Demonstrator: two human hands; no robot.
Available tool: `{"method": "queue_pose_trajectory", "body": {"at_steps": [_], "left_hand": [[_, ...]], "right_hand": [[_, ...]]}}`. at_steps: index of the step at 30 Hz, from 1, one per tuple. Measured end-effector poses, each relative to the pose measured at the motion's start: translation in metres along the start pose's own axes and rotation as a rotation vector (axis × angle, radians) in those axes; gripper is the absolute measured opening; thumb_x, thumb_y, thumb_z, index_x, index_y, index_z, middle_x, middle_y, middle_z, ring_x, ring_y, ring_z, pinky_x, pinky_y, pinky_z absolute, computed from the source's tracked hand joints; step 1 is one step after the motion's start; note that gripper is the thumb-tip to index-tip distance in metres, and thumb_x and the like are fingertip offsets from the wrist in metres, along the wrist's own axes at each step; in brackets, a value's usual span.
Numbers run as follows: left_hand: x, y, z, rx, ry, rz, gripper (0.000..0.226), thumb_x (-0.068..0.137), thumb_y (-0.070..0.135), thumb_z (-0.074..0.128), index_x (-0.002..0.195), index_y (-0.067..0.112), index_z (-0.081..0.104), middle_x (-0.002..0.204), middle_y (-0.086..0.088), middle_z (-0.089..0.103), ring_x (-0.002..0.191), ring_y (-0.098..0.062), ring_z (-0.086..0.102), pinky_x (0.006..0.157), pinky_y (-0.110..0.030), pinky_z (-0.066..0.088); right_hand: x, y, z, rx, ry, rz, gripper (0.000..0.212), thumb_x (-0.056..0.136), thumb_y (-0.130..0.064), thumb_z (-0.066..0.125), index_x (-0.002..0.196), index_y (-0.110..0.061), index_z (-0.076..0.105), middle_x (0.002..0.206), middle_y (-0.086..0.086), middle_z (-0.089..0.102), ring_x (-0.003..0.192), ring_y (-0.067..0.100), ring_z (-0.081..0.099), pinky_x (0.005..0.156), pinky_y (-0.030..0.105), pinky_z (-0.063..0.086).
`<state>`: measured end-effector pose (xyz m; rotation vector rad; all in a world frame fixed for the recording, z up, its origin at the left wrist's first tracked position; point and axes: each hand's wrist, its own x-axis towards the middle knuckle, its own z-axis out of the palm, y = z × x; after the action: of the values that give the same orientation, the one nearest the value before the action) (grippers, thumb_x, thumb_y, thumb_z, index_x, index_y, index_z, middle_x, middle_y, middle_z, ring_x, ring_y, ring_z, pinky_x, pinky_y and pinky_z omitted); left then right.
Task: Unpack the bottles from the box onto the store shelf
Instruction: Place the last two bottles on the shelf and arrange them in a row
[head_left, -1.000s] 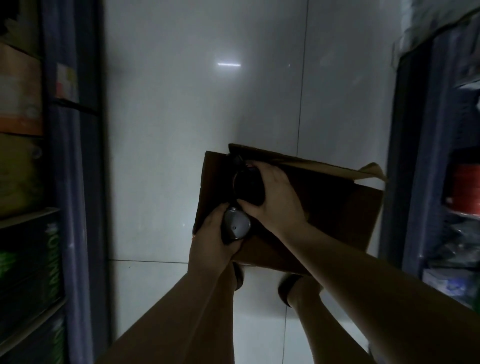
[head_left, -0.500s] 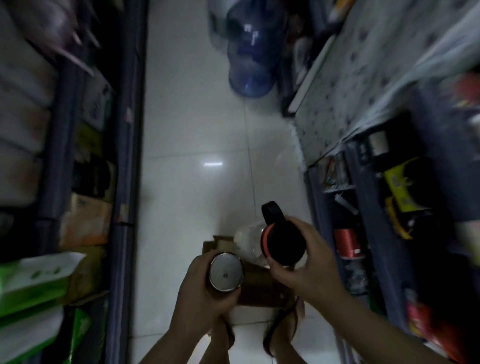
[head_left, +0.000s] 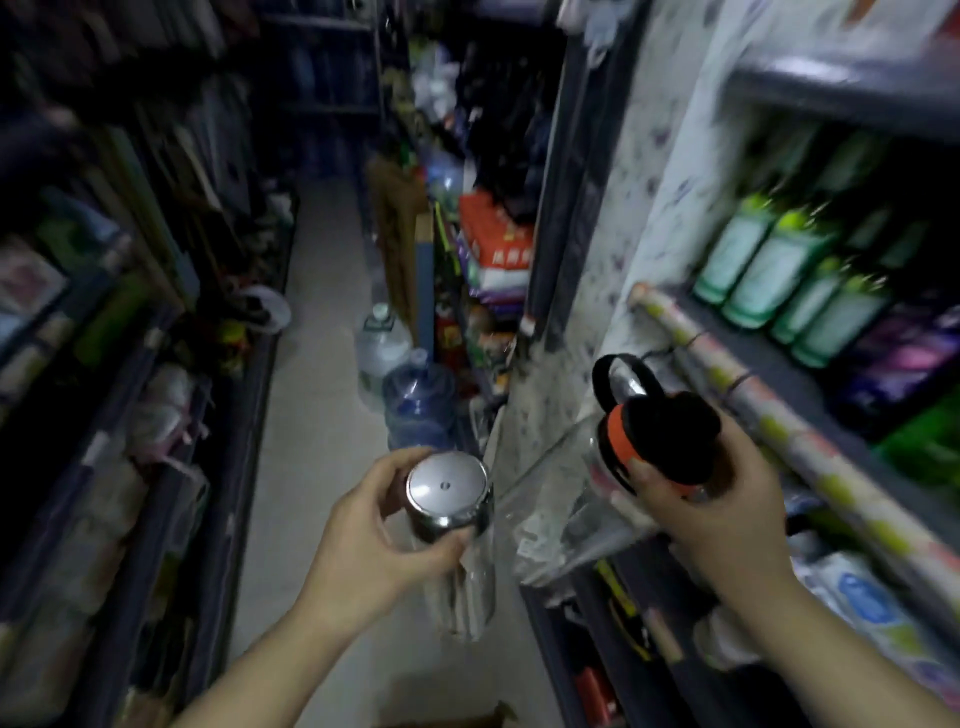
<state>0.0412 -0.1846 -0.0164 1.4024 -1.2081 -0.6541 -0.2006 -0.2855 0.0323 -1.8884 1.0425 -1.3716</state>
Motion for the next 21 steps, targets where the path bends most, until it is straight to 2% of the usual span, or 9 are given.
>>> {"method": "queue_pose_trajectory", "body": {"at_steps": [3, 5, 8, 9, 11, 13, 16, 21], "left_hand": [[0.033, 0.062, -0.005, -0.096, -0.024, 0.108, 0.058, 0.054, 0.038, 0.079, 0.109, 0.027, 0.062, 0.103, 0.014, 0.071, 0.097, -0.003, 0.066, 0.081, -0.013, 0.049], [0.053, 0.101, -0.004, -0.18, -0.033, 0.182, 0.053, 0.057, 0.037, 0.077, 0.108, 0.028, 0.063, 0.1, 0.017, 0.072, 0.094, 0.0, 0.067, 0.078, -0.012, 0.048], [0.078, 0.151, -0.005, -0.272, -0.044, 0.288, 0.045, 0.064, 0.037, 0.073, 0.106, 0.026, 0.063, 0.096, 0.019, 0.073, 0.09, 0.003, 0.067, 0.075, -0.012, 0.049], [0.086, 0.166, -0.006, -0.281, -0.056, 0.319, 0.043, 0.068, 0.035, 0.075, 0.107, 0.026, 0.063, 0.096, 0.018, 0.073, 0.091, 0.003, 0.067, 0.075, -0.011, 0.049], [0.102, 0.194, -0.01, -0.298, -0.08, 0.359, 0.04, 0.074, 0.03, 0.079, 0.11, 0.024, 0.064, 0.095, 0.017, 0.074, 0.09, 0.003, 0.067, 0.073, -0.01, 0.049], [0.119, 0.219, -0.011, -0.306, -0.081, 0.4, 0.033, 0.078, 0.023, 0.073, 0.11, 0.022, 0.065, 0.089, 0.02, 0.074, 0.083, 0.006, 0.066, 0.068, -0.007, 0.048], [0.143, 0.253, -0.006, -0.304, -0.053, 0.481, 0.023, 0.082, 0.015, 0.068, 0.1, 0.029, 0.065, 0.077, 0.027, 0.071, 0.07, 0.01, 0.064, 0.061, -0.005, 0.046], [0.17, 0.297, 0.017, -0.365, -0.017, 0.601, 0.017, 0.085, 0.012, 0.068, 0.101, 0.018, 0.065, 0.085, 0.016, 0.068, 0.073, 0.012, 0.062, 0.066, -0.005, 0.044]], "right_hand": [[0.031, -0.051, -0.024, 0.084, 0.167, -0.065, 0.042, 0.059, -0.071, 0.07, 0.096, -0.054, 0.062, 0.094, -0.034, 0.066, 0.091, -0.014, 0.061, 0.075, 0.005, 0.045], [0.049, -0.079, -0.038, 0.168, 0.267, -0.105, 0.046, 0.06, -0.069, 0.071, 0.098, -0.043, 0.065, 0.091, -0.028, 0.069, 0.086, -0.012, 0.062, 0.076, 0.006, 0.045], [0.068, -0.115, -0.057, 0.232, 0.389, -0.17, 0.066, 0.06, -0.068, 0.073, 0.107, -0.023, 0.061, 0.094, -0.014, 0.069, 0.088, -0.004, 0.063, 0.081, 0.014, 0.049], [0.072, -0.127, -0.063, 0.229, 0.415, -0.197, 0.069, 0.061, -0.066, 0.074, 0.11, -0.019, 0.06, 0.096, -0.012, 0.069, 0.09, -0.003, 0.063, 0.083, 0.015, 0.049], [0.079, -0.149, -0.075, 0.226, 0.434, -0.252, 0.062, 0.066, -0.051, 0.074, 0.114, -0.015, 0.059, 0.097, -0.011, 0.069, 0.09, -0.004, 0.063, 0.082, 0.015, 0.049], [0.087, -0.17, -0.086, 0.188, 0.438, -0.295, 0.06, 0.07, -0.041, 0.068, 0.117, -0.005, 0.059, 0.1, -0.006, 0.069, 0.089, -0.004, 0.063, 0.08, 0.014, 0.047], [0.1, -0.197, -0.1, 0.122, 0.469, -0.343, 0.064, 0.071, -0.042, 0.067, 0.119, 0.0, 0.058, 0.108, 0.006, 0.068, 0.092, 0.002, 0.064, 0.08, 0.015, 0.048], [0.126, -0.226, -0.117, 0.048, 0.563, -0.413, 0.055, 0.072, -0.041, 0.068, 0.114, -0.007, 0.061, 0.102, -0.002, 0.068, 0.089, -0.002, 0.063, 0.08, 0.013, 0.046]]}}
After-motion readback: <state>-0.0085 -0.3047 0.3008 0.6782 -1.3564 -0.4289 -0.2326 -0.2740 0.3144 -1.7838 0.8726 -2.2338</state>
